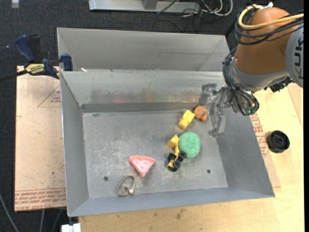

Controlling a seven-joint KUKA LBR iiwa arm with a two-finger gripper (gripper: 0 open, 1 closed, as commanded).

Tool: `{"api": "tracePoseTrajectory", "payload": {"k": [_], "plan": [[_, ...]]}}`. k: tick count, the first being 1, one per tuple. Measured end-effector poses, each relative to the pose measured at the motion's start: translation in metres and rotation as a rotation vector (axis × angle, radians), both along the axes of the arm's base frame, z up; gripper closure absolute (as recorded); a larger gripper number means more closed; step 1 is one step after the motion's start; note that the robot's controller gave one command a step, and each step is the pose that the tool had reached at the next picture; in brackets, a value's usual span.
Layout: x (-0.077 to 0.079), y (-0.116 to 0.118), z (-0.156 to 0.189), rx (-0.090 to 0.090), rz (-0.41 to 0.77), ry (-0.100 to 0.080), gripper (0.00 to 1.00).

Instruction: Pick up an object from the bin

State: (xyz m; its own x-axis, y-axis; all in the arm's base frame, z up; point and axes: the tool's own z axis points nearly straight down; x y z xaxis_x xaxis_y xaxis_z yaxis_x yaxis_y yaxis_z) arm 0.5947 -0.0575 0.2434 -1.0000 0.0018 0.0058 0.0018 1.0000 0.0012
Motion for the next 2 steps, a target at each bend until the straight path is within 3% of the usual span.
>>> {"api": "tracePoseTrajectory", "payload": {"k": [1, 2], "plan": [[0.001, 0.0, 0.005, -0.001, 0.001, -0.008, 0.0], [0.014, 0.01, -0.013, -0.003, 0.08, -0.014, 0.0]]}}
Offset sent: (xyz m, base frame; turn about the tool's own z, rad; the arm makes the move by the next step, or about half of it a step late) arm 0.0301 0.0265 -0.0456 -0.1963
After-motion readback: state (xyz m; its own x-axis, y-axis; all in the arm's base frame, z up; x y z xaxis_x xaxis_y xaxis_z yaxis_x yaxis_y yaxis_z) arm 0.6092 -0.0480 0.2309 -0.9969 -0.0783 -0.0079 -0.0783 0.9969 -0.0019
